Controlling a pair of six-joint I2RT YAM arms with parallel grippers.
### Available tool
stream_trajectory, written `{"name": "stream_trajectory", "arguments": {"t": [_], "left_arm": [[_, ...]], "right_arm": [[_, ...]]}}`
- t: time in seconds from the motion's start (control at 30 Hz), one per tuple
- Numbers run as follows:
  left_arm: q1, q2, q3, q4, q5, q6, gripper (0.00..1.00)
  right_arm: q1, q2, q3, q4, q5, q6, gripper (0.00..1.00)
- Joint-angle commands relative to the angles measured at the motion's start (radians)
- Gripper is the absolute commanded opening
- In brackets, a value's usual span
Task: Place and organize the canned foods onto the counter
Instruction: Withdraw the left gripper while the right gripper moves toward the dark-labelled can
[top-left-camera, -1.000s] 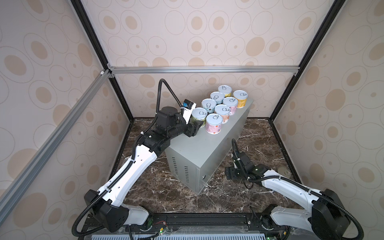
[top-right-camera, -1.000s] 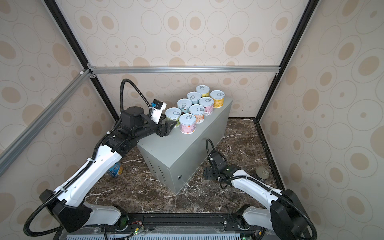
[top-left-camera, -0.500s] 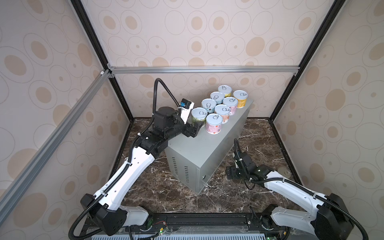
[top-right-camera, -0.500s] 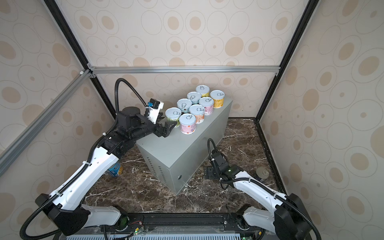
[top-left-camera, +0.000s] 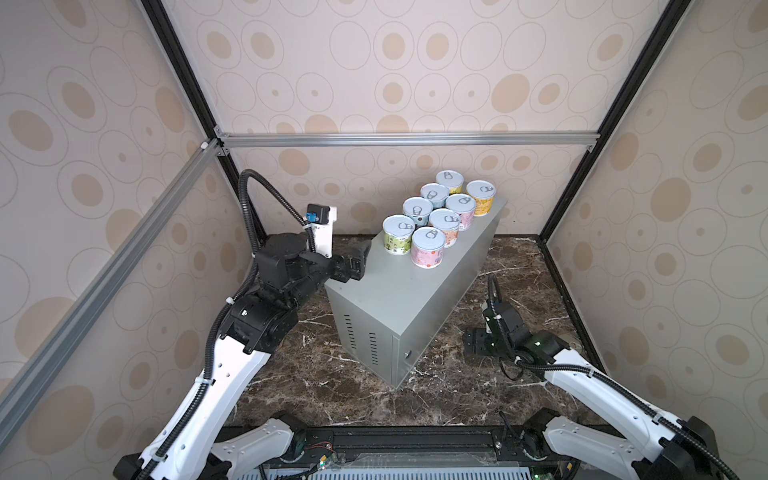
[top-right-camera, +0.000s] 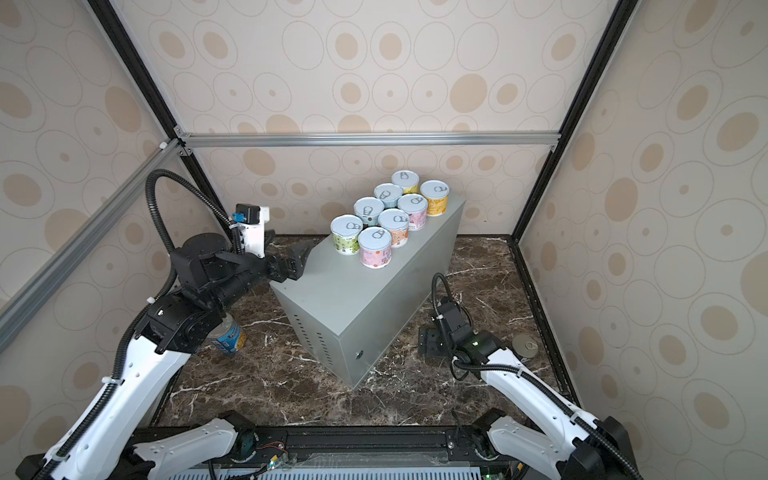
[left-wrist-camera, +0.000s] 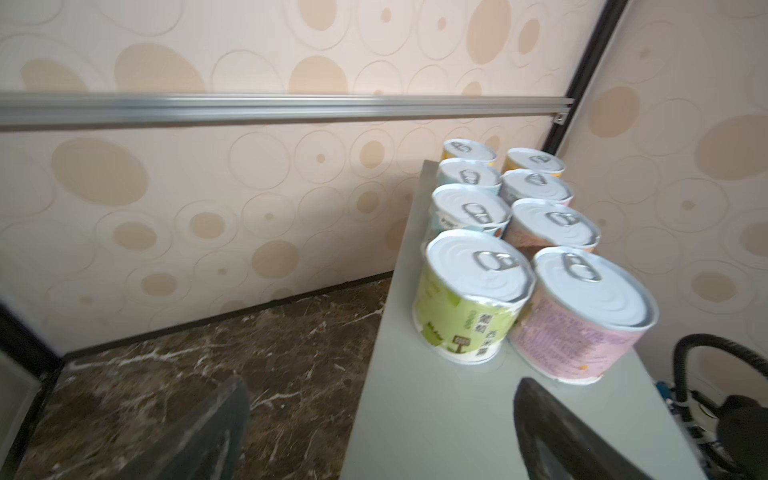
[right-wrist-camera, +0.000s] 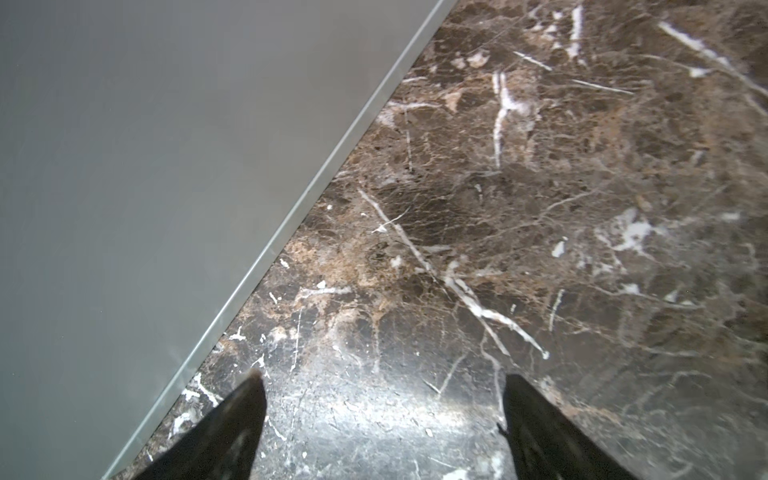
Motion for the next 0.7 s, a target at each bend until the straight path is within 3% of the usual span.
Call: {"name": "stream_trajectory", "arguments": {"t": [0.0, 0.47, 0.67], "left_arm": [[0.051, -0.05, -0.053, -0.065, -0.104, -0.081, 0.99], [0.25, -0.111, -0.3, -0.089, -0.152, -0.246, 0.99], [0.279, -0.135, -0.386, -0.082, -0.149, -0.283, 0.99]], "right_arm": [[-0.031, -0.046, 0.04, -0.122, 0.043, 0.048, 0.92], [-0.181, -0.225, 0.058, -0.355, 0.222, 0.232, 0.89], [-0.257, -0.247, 0.054, -0.465, 0.313, 0.34, 0.87]]}}
